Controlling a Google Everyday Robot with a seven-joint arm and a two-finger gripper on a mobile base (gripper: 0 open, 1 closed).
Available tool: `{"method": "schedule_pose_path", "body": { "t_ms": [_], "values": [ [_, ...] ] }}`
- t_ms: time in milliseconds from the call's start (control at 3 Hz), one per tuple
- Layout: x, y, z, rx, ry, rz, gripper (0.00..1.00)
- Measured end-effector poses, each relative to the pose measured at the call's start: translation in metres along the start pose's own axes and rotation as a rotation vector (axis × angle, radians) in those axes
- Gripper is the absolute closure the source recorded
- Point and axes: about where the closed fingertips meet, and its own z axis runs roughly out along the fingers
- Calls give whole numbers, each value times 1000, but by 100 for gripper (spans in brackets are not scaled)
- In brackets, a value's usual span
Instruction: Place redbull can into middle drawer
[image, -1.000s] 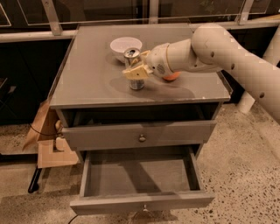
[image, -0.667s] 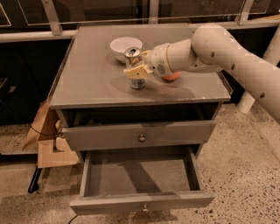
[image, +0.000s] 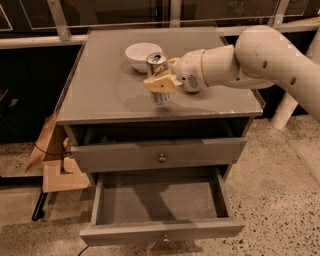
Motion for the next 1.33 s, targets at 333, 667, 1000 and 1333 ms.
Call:
{"method": "schedule_pose_path", "body": {
  "t_ms": [333, 667, 1000, 1333],
  "values": [
    [-12, 38, -28, 10, -14, 59, 100],
    [-12, 38, -28, 9, -14, 58, 100],
    [-13, 52, -36, 7, -7, 88, 100],
    [-12, 84, -48, 19, -11, 127, 100]
  ]
}}
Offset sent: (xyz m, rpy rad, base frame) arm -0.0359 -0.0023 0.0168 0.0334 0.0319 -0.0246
